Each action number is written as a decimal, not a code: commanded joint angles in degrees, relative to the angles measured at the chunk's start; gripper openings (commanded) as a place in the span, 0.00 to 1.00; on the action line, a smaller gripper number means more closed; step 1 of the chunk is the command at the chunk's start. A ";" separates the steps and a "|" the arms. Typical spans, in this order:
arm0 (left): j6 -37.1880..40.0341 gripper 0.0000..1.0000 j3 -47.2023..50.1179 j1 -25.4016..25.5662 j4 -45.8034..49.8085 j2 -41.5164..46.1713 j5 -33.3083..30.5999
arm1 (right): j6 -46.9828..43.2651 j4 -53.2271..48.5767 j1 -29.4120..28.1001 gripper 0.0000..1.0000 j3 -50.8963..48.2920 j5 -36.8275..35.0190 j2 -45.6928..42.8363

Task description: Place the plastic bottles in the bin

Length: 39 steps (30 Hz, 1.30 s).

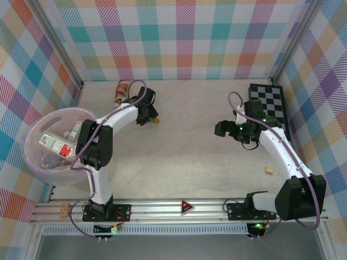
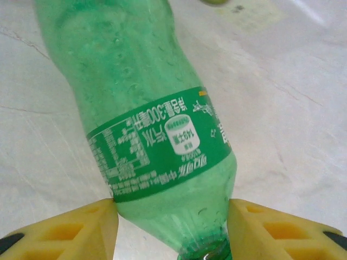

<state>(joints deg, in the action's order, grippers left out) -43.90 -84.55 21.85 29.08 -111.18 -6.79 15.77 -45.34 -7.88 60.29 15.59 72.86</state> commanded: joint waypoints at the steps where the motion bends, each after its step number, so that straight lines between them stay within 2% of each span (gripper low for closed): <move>1: 2.10 0.52 -0.73 1.77 2.35 5.07 -2.08 | -0.13 -0.47 0.22 0.97 0.18 0.35 -0.43; 6: 6.04 0.51 -6.80 5.70 8.42 7.88 -4.75 | 0.15 -0.20 0.29 0.97 0.26 0.98 0.00; 10: 7.15 0.52 -7.06 6.89 9.68 10.63 -4.84 | 0.34 0.06 0.22 0.97 0.02 1.17 0.09; 14: 7.86 0.84 -7.56 6.57 10.59 7.77 -7.18 | 0.37 0.52 0.23 0.97 -0.09 1.88 0.37; 18: 4.04 0.99 -7.22 3.98 6.56 3.77 -5.45 | -0.28 -0.55 0.21 0.97 0.18 1.81 -0.11; 19: 2.92 1.00 -6.75 3.20 4.99 2.78 -5.84 | -0.54 -0.86 0.24 0.97 0.10 1.33 -0.67; 23: -0.45 1.00 -6.00 -0.27 1.85 -1.49 -5.57 | -1.28 -2.01 0.23 0.97 -0.47 0.33 -2.40; 27: -0.79 0.99 -6.99 -1.35 1.03 -6.76 -4.12 | -1.06 -1.94 0.23 0.97 -1.14 0.23 -2.64; 29: -1.48 0.95 -7.04 -1.54 1.13 -9.04 -3.35 | -1.12 -2.03 0.23 0.97 -1.05 0.25 -2.55; 32: -3.09 0.85 -4.31 -1.54 -1.13 -10.52 -2.06 | -1.28 -2.13 0.26 0.97 -0.71 -0.08 -2.55; 36: -4.26 0.64 -1.15 -0.99 -3.30 -8.69 -1.94 | -1.56 -2.39 0.33 0.97 -0.13 -0.48 -2.15; 39: -2.93 0.56 -1.24 0.31 -1.90 -6.08 -3.28 | -1.31 -1.91 0.34 0.97 0.09 -0.28 -1.34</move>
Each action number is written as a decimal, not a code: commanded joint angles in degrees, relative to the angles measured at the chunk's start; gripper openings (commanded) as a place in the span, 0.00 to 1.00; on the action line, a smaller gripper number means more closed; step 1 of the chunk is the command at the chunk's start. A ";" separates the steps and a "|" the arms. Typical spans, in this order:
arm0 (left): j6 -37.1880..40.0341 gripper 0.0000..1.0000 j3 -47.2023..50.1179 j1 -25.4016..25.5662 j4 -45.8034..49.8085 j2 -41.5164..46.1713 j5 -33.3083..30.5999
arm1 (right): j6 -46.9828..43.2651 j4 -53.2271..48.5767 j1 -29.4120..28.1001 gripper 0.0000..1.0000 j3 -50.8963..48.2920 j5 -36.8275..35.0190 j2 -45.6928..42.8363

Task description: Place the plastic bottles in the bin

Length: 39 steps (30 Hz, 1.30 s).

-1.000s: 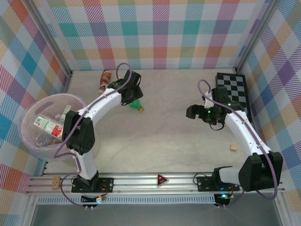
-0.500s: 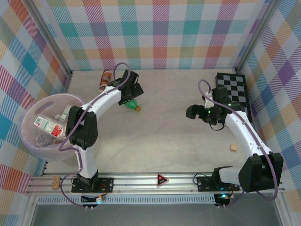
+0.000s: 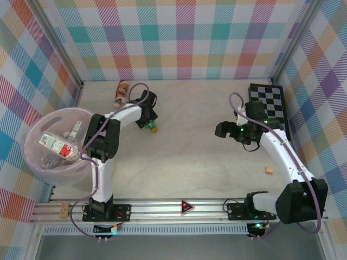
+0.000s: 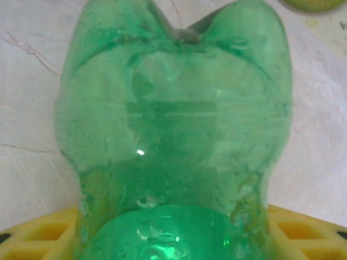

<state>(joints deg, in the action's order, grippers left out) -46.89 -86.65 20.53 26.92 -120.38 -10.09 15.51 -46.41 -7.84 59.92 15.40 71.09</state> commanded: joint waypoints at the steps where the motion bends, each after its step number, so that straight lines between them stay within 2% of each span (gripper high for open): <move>1: 0.73 0.55 0.29 2.14 1.30 3.96 -0.53 | -0.80 -0.77 0.24 0.97 0.54 0.22 0.74; 7: 4.92 0.46 -3.97 5.91 5.34 9.82 -1.43 | -0.39 -0.08 0.28 0.97 1.07 1.03 1.71; 15: 11.89 0.41 -15.18 11.33 16.97 21.86 -2.91 | -0.58 0.07 0.32 0.97 1.95 1.19 2.61; 18: 11.86 0.40 -18.55 11.80 27.28 28.71 -5.13 | -0.81 -0.45 0.34 0.97 2.35 1.19 2.91; 22: 11.74 0.41 -19.13 10.88 38.61 38.73 -11.27 | -0.76 -0.42 0.23 0.97 2.80 1.95 3.68; 25: 13.68 0.43 -20.76 5.14 47.76 43.49 -9.50 | -0.61 0.10 0.27 0.97 3.39 3.62 4.56; 27: 15.07 0.43 -22.54 -1.18 53.49 45.80 -11.26 | -0.31 1.45 0.22 0.97 2.81 4.26 4.85; 28: 16.28 0.42 -22.03 -6.23 53.85 47.63 -8.52 | -0.05 2.23 0.23 0.96 2.51 4.64 5.29; 31: 19.43 0.41 -19.18 -19.18 53.20 52.21 -2.01 | 0.31 2.88 0.20 0.96 3.12 6.28 7.50; 33: 21.30 0.42 -16.87 -25.36 52.72 53.64 0.46 | 0.35 2.97 0.19 0.96 3.68 7.04 8.50; 37: 22.38 0.43 -6.68 -38.43 47.12 54.94 11.60 | 0.44 3.62 0.18 0.97 3.62 7.17 8.45; 38: 21.75 0.43 -4.20 -40.57 45.10 55.78 12.34 | 0.38 3.54 0.19 0.96 3.56 7.11 8.29; 39: 20.69 0.48 -1.56 -42.15 43.21 57.01 12.46 | 0.34 3.44 0.19 0.96 3.45 6.94 8.16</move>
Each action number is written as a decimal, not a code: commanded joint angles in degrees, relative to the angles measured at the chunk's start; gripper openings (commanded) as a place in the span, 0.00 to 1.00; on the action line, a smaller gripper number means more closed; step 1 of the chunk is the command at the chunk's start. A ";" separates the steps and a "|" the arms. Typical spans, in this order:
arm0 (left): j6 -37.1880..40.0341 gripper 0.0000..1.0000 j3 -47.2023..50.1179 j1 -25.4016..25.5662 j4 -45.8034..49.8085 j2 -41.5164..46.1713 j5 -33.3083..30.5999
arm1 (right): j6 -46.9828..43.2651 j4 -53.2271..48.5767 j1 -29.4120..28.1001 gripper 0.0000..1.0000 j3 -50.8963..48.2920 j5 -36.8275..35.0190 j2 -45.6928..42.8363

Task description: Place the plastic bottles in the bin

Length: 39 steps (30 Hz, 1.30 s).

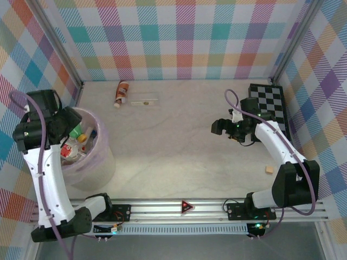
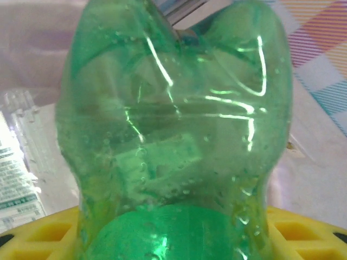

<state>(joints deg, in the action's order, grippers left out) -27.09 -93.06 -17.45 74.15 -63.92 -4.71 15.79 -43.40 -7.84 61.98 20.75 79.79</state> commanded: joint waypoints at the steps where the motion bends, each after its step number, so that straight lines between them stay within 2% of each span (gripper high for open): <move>1: 0.16 0.51 7.22 -4.97 -5.83 1.44 6.97 | -0.02 0.30 0.19 0.96 1.39 1.30 -0.76; 2: -0.29 0.53 8.45 -5.37 -6.78 1.84 6.44 | -0.15 0.02 0.19 0.96 1.39 1.10 -0.82; 4: -0.47 0.67 10.53 -5.57 -8.22 1.97 4.85 | -0.43 -0.27 0.19 0.96 1.48 0.78 -0.86; 7: -0.65 0.82 11.76 -5.55 -11.30 1.83 4.80 | -0.33 -0.32 0.19 0.96 1.54 0.85 -0.59; 11: 1.74 0.92 8.44 -5.57 -10.18 1.06 1.60 | 0.11 -0.03 0.20 0.96 1.48 0.96 -0.42; 13: 3.50 0.92 6.65 -5.49 -9.01 1.35 -0.65 | 0.07 -0.11 0.19 0.97 1.53 0.61 -0.47; 16: 5.73 0.88 3.98 -5.38 -7.41 2.22 -1.04 | 0.00 -0.33 0.19 0.96 1.91 0.29 -0.01; 21: 8.25 0.72 2.22 -4.96 -5.97 3.65 -1.92 | 0.61 -0.07 0.17 0.96 2.44 1.08 0.80; 25: 9.10 0.49 5.34 -4.95 -7.84 3.82 -1.65 | 0.90 -0.36 0.10 0.96 2.80 1.44 0.82; 27: 9.18 0.41 7.90 -4.94 -9.80 3.77 0.27 | 0.99 -0.58 0.10 0.96 2.88 1.48 0.71; 30: 9.36 0.35 11.90 -4.90 -12.05 3.46 0.88 | 1.28 -0.64 0.01 0.96 2.89 1.61 0.55; 33: 9.27 0.28 15.13 -4.93 -12.06 3.39 -1.13 | 1.34 -0.98 -0.15 0.96 2.89 1.61 0.29; 39: 8.68 0.28 20.59 -4.93 -12.55 6.35 -0.51 | 1.18 -1.15 -0.25 0.96 3.04 1.63 -0.03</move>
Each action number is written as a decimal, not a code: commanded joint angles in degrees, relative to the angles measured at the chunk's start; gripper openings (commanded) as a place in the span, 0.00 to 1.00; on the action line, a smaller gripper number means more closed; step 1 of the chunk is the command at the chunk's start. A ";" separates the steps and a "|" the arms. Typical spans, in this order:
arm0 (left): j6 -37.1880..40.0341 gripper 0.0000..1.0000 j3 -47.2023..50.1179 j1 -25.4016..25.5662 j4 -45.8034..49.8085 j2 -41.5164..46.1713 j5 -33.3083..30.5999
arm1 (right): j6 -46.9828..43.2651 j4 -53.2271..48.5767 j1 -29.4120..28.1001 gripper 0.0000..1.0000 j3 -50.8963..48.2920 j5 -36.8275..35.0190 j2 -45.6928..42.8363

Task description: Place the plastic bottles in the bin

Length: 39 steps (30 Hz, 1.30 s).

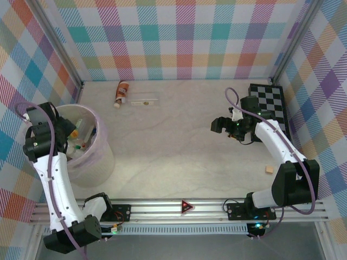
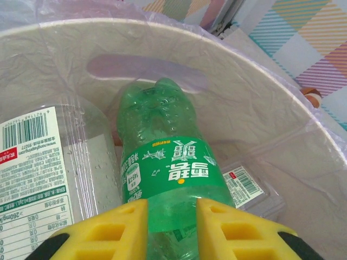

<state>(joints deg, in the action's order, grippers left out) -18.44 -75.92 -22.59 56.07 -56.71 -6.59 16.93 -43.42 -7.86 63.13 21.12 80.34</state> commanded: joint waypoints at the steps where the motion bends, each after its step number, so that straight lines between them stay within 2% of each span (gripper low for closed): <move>1: 0.00 0.28 3.03 0.26 5.77 -0.90 1.92 | -0.05 -1.23 -0.23 0.96 2.11 1.37 -0.51; 3: 0.08 0.31 1.05 0.20 6.47 -1.16 2.73 | -0.23 -1.42 -0.18 0.96 2.47 1.38 -0.44; 7: 1.23 0.47 -6.37 0.27 8.80 -2.02 2.96 | -0.27 -1.18 -0.21 0.96 2.60 1.44 -0.70; 11: 3.01 0.58 -14.91 2.33 11.57 -4.13 4.22 | 0.01 -0.35 -0.25 0.96 1.92 2.58 -0.54; 14: 3.12 0.67 -21.70 9.36 14.40 -6.76 1.40 | 0.46 -0.18 -0.31 0.97 1.91 3.24 -0.35; 19: 1.98 0.77 -31.02 26.45 18.05 -12.41 -8.23 | 1.03 -0.31 -0.57 0.96 1.99 2.79 -1.05; 23: 1.32 0.80 -36.41 40.53 18.84 -18.48 -15.76 | 1.34 -0.76 -0.57 0.96 1.92 2.21 -1.73; 29: 1.35 0.80 -48.84 54.87 21.50 -33.21 -19.88 | 1.97 -1.30 -0.71 0.97 1.95 1.40 -2.53; 32: 1.01 0.80 -53.86 59.40 21.24 -40.16 -20.80 | 1.85 -2.02 -0.83 0.98 2.13 1.27 -3.11; 36: -1.42 0.79 -52.44 59.85 14.23 -45.82 -15.22 | 1.70 -2.72 -0.72 0.98 1.88 0.85 -3.93; 39: -4.50 0.80 -48.34 59.77 5.48 -50.68 -10.36 | 2.29 -2.46 -0.85 0.98 1.31 1.27 -4.63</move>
<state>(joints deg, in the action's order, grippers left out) -19.70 -126.39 37.41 69.08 -104.44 -21.15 18.63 -44.75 -8.29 64.07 22.13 77.25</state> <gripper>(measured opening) 0.796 0.976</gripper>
